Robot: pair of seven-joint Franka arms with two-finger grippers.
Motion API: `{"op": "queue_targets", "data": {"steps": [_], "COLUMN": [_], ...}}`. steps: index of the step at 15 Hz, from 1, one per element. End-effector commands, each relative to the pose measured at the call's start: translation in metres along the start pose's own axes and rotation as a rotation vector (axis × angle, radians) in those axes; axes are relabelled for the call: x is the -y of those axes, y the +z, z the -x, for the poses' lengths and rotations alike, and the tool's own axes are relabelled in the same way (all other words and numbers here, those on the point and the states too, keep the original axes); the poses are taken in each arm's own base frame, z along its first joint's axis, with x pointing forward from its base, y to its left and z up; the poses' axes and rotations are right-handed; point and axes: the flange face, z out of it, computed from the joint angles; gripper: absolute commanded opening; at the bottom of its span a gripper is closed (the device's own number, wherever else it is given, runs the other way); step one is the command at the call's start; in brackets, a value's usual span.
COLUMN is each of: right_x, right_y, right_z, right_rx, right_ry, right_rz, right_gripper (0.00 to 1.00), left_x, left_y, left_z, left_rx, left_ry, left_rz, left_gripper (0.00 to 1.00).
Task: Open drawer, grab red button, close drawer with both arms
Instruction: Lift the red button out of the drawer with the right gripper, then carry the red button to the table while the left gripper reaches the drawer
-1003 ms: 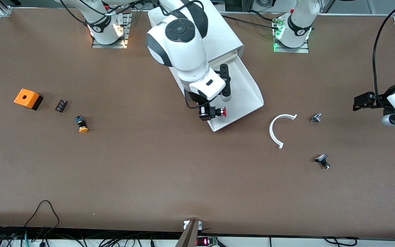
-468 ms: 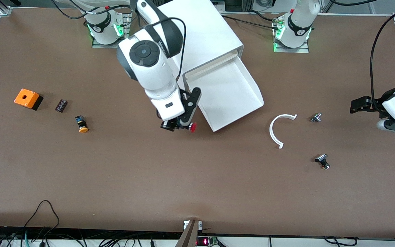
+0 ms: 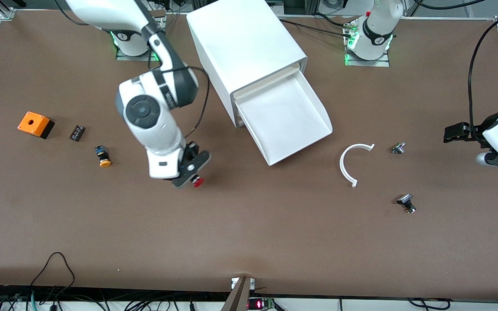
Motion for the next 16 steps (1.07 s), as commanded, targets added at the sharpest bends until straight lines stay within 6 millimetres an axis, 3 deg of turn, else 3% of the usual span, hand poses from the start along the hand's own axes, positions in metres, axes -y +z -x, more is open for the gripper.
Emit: {"op": "queue_targets", "data": {"steps": [1,3,4,6,8,10,12,14,15,16], "right_x": [-0.042,-0.080,-0.093,-0.108,-0.105,-0.094,-0.081,-0.070,-0.069,-0.069], "right_y": [0.024,0.048,0.058,0.080,0.098,0.125,0.148,0.158,0.159,0.160], "right_z": [0.046,0.078,0.093,0.126,0.167,0.199,0.220,0.235,0.239,0.240], "right_rx": [0.019,0.048,0.058,0.089,0.117,0.095,0.058,0.074,0.081,0.088], "right_ry": [0.158,0.232,0.263,0.349,0.453,0.475,0.488,0.501,0.503,0.509], "right_rz": [-0.019,-0.027,-0.031,-0.041,-0.051,-0.041,-0.025,-0.031,-0.033,-0.035], "right_gripper": [0.23,0.23,0.23,0.23,0.23,0.23,0.23,0.24,0.28,0.54], "left_x": [-0.021,-0.060,-0.072,-0.113,-0.149,-0.172,-0.186,-0.207,-0.220,-0.228], "left_y": [0.025,0.044,0.054,0.080,0.109,0.135,0.153,0.166,0.173,0.179], "left_z": [-0.017,-0.029,-0.035,-0.047,-0.053,-0.054,-0.053,-0.048,-0.046,-0.044], "left_rx": [0.013,0.003,0.002,-0.010,-0.037,-0.067,-0.080,-0.071,-0.065,-0.060], "left_ry": [-0.179,-0.276,-0.323,-0.404,-0.467,-0.520,-0.553,-0.598,-0.626,-0.649], "left_rz": [0.078,0.079,0.079,0.077,0.080,0.087,0.093,0.096,0.104,0.107], "left_gripper": [1.00,1.00,1.00,1.00,1.00,1.00,1.00,1.00,1.00,1.00]}}
